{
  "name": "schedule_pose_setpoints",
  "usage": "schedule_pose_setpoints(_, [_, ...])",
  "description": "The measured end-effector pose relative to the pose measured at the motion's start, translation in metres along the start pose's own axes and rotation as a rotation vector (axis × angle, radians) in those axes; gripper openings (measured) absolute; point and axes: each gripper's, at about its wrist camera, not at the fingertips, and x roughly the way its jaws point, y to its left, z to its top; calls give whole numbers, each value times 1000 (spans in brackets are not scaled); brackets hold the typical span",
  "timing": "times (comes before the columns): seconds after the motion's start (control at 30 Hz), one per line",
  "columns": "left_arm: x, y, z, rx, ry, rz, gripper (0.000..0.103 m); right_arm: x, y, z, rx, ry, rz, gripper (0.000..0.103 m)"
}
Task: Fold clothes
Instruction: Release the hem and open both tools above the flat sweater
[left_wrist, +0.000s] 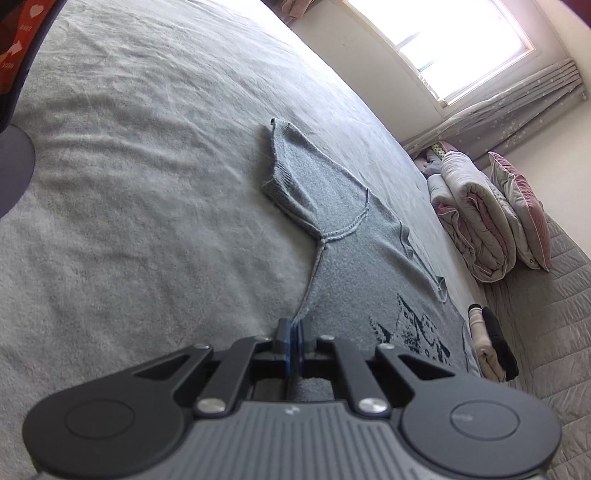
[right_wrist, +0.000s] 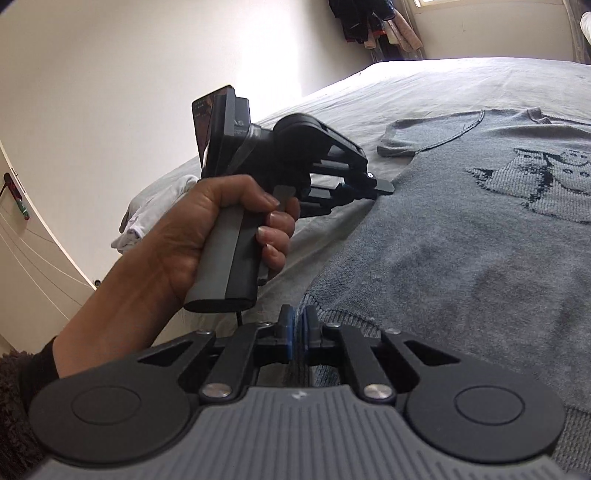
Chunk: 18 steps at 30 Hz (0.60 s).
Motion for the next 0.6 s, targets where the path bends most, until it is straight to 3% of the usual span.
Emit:
schedule_pose_setpoints(0.13, [-15, -6, 4, 64, -86, 51, 6, 9, 10, -9, -27, 28, 47, 18])
schedule_pose_setpoints(0.27, [-29, -17, -1, 148, -129, -27, 11, -7, 16, -7, -58, 28, 73, 19])
schedule_pose_setpoints(0.3, [-31, -22, -5, 184, -131, -46, 13, -14, 13, -6, -60, 3, 46, 25])
schedule_pose_setpoints(0.33, [-31, -27, -9, 222, -126, -71, 17, -22, 7, -5, -54, -23, 13, 39])
schedule_pose_setpoints(0.4, [-31, -37, -19, 298, -115, -122, 26, -40, -10, -4, -31, -100, -91, 50])
schedule_pose_setpoints(0.5, [-26, -55, -39, 408, -84, -204, 35, -55, -41, 3, -35, -180, -306, 51])
schedule_pose_setpoints(0.6, [-15, -66, -59, 531, -52, -207, 42, -53, -72, 8, -64, -207, -469, 57])
